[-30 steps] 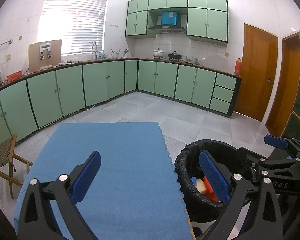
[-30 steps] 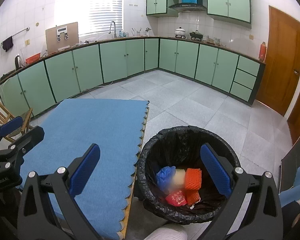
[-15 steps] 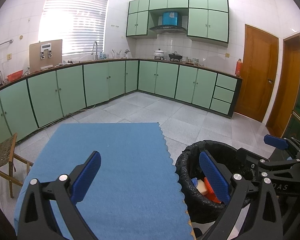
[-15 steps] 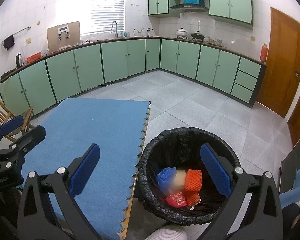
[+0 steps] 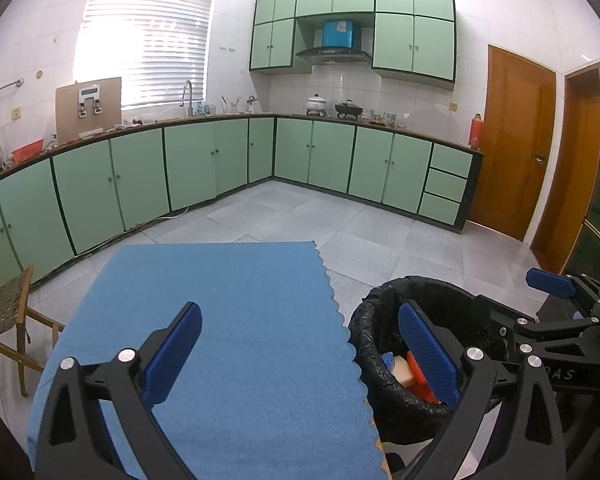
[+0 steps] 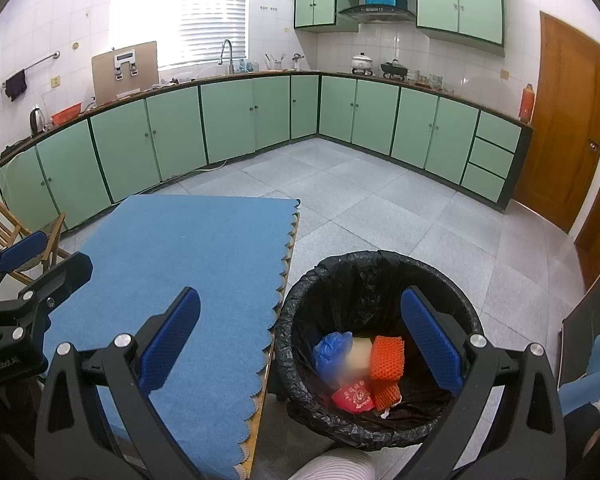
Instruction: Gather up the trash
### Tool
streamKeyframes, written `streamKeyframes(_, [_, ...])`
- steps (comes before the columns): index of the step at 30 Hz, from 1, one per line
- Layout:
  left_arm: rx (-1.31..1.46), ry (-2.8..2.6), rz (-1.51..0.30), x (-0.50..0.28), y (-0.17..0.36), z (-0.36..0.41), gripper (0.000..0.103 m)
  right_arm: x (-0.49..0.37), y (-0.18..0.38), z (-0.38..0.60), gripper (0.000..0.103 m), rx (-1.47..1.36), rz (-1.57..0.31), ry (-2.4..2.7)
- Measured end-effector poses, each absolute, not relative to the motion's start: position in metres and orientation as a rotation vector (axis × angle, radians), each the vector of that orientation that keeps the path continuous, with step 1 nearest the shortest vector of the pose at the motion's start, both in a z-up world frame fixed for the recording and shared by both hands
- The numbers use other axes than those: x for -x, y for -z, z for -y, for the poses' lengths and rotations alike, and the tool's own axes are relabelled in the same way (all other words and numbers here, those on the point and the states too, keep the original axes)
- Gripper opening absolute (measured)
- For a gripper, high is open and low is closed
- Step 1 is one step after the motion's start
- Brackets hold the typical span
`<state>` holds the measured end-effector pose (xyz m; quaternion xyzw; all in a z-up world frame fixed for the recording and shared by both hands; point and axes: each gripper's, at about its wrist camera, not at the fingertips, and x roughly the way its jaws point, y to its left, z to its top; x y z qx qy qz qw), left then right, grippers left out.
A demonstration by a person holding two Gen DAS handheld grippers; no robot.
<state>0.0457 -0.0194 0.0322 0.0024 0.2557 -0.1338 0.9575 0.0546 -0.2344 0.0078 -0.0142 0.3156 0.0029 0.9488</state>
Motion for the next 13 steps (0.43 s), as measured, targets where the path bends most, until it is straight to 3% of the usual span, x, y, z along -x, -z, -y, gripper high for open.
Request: streamKeyframes(13, [-0.005, 0.271, -0.526, -0.0454, -0.0323, 0.0202, 0.097, -0.0552, -0.005, 0.2355, 0.098, 0.026, -0.644, -0.005])
